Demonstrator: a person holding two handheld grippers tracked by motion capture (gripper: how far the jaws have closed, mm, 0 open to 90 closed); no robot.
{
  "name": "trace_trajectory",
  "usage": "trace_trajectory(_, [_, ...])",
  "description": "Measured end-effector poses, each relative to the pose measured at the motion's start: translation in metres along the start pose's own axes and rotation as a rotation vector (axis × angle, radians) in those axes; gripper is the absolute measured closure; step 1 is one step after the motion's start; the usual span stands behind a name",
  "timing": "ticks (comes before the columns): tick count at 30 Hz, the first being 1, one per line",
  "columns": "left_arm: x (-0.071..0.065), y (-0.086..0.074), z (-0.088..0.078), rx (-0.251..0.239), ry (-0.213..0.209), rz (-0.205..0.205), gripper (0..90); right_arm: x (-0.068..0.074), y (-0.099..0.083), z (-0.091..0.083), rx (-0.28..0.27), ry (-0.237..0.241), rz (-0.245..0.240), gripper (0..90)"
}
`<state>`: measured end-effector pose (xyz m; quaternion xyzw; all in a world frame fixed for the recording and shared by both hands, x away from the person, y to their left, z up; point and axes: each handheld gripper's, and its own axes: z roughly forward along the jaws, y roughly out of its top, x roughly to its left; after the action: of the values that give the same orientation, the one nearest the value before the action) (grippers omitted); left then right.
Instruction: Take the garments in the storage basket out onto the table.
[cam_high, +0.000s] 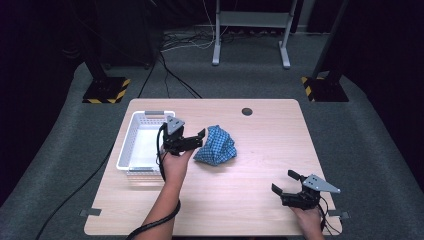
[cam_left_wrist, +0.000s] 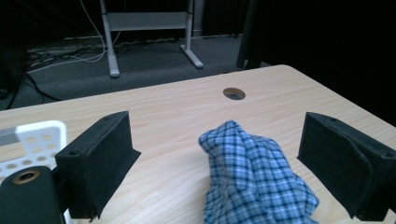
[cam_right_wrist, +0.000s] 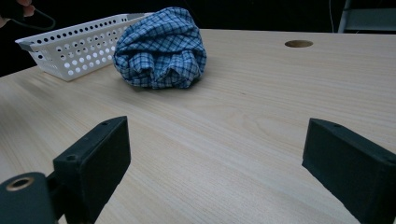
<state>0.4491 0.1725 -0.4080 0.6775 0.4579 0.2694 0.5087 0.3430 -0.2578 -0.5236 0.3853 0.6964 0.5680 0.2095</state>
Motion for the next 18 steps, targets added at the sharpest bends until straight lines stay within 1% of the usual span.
trace_trajectory(2, [0.006, -0.002, -0.006, 0.0, 0.013, -0.004, 9.5, 0.0, 0.0, 0.0, 0.001, 0.0, 0.001, 6.7])
trace_trajectory(3, [0.006, -0.002, -0.006, 0.0, 0.013, -0.004, 9.5, 0.0, 0.0, 0.0, 0.0, 0.0, 0.002, 6.7])
trace_trajectory(4, [0.011, -0.004, -0.012, 0.001, 0.024, -0.007, 9.5, 0.0, 0.0, 0.0, 0.0, 0.0, 0.003, 6.8])
trace_trajectory(5, [0.011, -0.004, -0.012, 0.001, 0.024, -0.007, 9.5, 0.0, 0.0, 0.0, 0.0, -0.001, 0.004, 6.8])
trace_trajectory(6, [0.016, -0.005, -0.018, 0.001, 0.035, -0.006, 9.5, 0.0, 0.0, 0.0, -0.001, -0.001, 0.005, 6.7])
trace_trajectory(9, [0.022, -0.007, -0.028, -0.003, 0.049, -0.012, 9.5, 0.0, 0.0, 0.0, -0.001, -0.002, 0.004, 6.7])
trace_trajectory(15, [0.04, -0.009, -0.059, -0.026, 0.092, -0.017, 9.7, 0.0, 0.0, 0.0, 0.001, -0.003, 0.003, 6.7])
trace_trajectory(18, [0.049, -0.013, -0.073, -0.025, 0.111, -0.017, 9.7, 0.0, 0.0, 0.0, 0.004, -0.004, -0.001, 6.7])
